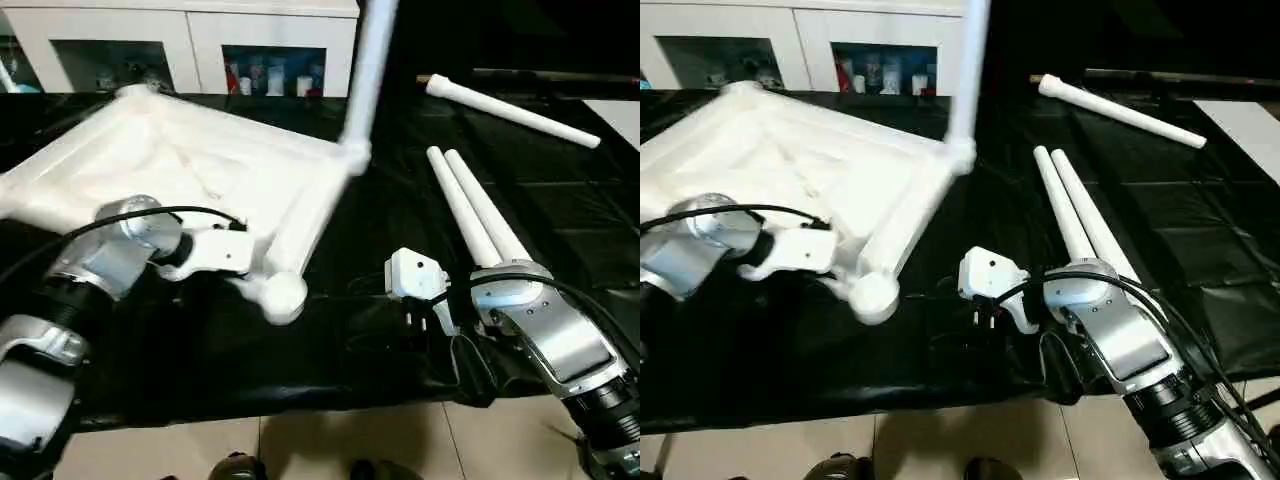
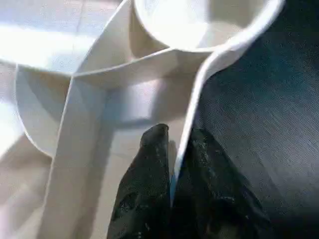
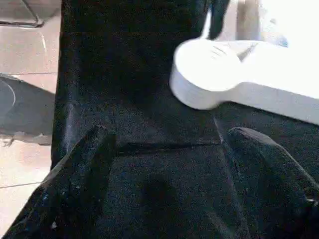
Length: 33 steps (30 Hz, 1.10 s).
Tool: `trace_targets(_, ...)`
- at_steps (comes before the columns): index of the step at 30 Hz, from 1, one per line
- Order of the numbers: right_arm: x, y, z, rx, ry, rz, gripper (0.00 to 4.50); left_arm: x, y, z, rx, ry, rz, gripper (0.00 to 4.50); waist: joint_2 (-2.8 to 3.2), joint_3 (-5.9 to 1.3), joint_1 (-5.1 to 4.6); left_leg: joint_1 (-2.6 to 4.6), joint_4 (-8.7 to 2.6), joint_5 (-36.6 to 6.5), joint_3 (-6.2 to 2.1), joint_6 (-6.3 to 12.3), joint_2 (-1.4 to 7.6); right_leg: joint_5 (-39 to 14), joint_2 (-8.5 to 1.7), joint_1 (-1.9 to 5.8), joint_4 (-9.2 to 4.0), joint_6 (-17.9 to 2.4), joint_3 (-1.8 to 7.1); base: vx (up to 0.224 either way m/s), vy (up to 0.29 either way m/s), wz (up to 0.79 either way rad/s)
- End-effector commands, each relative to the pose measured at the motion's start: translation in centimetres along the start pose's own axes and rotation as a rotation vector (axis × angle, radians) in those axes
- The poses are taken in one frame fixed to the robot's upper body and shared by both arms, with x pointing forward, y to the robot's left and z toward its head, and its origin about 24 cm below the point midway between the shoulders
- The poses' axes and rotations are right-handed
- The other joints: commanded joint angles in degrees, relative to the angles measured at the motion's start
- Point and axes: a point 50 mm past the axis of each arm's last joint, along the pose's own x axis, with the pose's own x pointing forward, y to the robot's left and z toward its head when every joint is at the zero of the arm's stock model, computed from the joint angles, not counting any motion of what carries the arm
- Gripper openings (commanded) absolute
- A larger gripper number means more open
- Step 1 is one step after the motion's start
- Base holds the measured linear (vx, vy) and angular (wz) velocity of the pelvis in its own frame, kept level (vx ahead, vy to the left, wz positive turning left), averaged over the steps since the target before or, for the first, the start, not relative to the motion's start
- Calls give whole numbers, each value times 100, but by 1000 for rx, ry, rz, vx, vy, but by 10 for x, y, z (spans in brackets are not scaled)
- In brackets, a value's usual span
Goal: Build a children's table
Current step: Rotate table base
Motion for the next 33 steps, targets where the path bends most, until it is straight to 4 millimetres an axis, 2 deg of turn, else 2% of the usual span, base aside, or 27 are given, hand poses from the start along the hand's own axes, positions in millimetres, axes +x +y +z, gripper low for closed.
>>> trace_targets(1,-1,1,-3,-8,17,-5,380,4,4,-6,-88,-52,145,43,1,-441,18,105,-450,-1877,-251,-14,359,-2662,-415,304,-491,-837,279,0,0,0)
trace_targets(3,-1,1,-4,-6,21,-8,380,6,5,-4,-110,-69,170,37,-3,-450,16,115,-437,-1851,-247,23,355,-2618,-420,297,-503,-845,282,0,0,0)
trace_targets(4,-1,0,-4,-5,23,-10,380,7,5,-4,-113,-71,171,32,-14,-454,11,90,-436,-1775,-245,54,345,-2548,-414,314,-492,-848,278,0,0,0)
trace_targets(5,-2,0,-5,-4,25,-12,380,8,6,-4,-120,-69,184,32,-14,-460,8,95,-435,-1745,-244,64,350,-2495,-414,311,-484,-863,280,0,0,0)
trace_targets(8,-2,-1,-7,-7,42,-25,380,12,7,0,-130,-94,219,21,-6,-467,-22,108,-421,-1672,-225,127,349,-2215,-394,296,-470,-980,286,0,0,0)
trace_targets(11,-1,-3,-9,-8,57,-44,380,14,9,2,-93,-109,257,14,-5,-480,-19,98,-412,-1548,-213,188,345,-1980,-391,313,-451,-1071,283,0,0,0)
trace_targets(14,-1,-5,-10,-4,64,-67,380,14,12,5,-36,-133,320,10,-1,-481,-18,94,-411,-1584,-217,199,345,-1965,-388,316,-451,-1063,274,0,0,0)
trace_targets(15,-1,-7,-12,-3,73,-94,380,14,15,8,25,-156,389,10,0,-478,-16,89,-411,-1623,-222,200,343,-2026,-386,315,-464,-1033,269,0,0,0)
trace_targets(17,-2,-8,-12,-4,76,-108,380,14,15,10,29,-181,385,10,1,-483,-18,101,-418,-1684,-225,175,347,-2066,-380,312,-467,-974,266,0,0,0)
trace_targets(19,-3,-12,-13,3,82,-156,380,12,16,12,-19,-227,386,64,-3,-485,-19,103,-420,-1637,-219,147,350,-2043,-394,310,-457,-996,276,0,0,0)
trace_targets(21,-5,-17,-15,40,84,-218,380,9,17,18,-65,-299,382,78,-5,-498,-18,96,-411,-1570,-213,143,348,-1923,-400,318,-442,-1080,276,0,0,0)
trace_targets(22,-8,-22,-15,86,77,-266,380,6,18,25,-78,-361,398,82,5,-502,-7,105,-407,-1472,-210,134,360,-1731,-412,325,-411,-1224,281,0,0,0)
trace_targets(24,-10,-24,-14,122,64,-293,380,3,19,28,-95,-398,414,113,8,-498,8,106,-401,-1486,-200,162,355,-1667,-385,315,-417,-1279,273,0,0,0)
trace_targets(27,-16,-30,-13,178,50,-363,380,-3,20,32,-137,-477,445,113,14,-484,47,122,-410,-1573,-203,117,358,-1875,-391,315,-423,-1200,275,0,0,0)
trace_targets(28,-17,-32,-13,194,50,-381,397,-4,21,32,-147,-490,450,121,13,-478,51,128,-417,-1593,-202,86,355,-1918,-377,307,-431,-1159,273,0,0,0)
trace_targets(29,-30,-52,-19,320,69,-580,397,-15,26,39,-249,-594,540,121,23,-466,55,131,-420,-1605,-196,61,349,-1921,-374,299,-429,-1127,280,0,0,0)
trace_targets(30,-31,-54,-19,329,72,-594,414,-16,27,40,-260,-602,549,122,23,-474,26,130,-415,-1531,-205,-6,359,-1812,-393,318,-373,-1241,288,0,0,0)
trace_targets(31,-35,-58,-21,355,81,-639,417,-18,28,42,-295,-628,574,122,20,-483,26,132,-395,-1503,-203,-60,331,-1907,-380,312,-409,-1292,264,0,0,0)
trace_targets(33,-44,-66,-26,394,117,-737,424,-20,27,48,-384,-685,591,122,30,-457,36,178,-384,-1605,-185,-118,342,-2039,-377,274,-418,-1255,280,0,0,0)
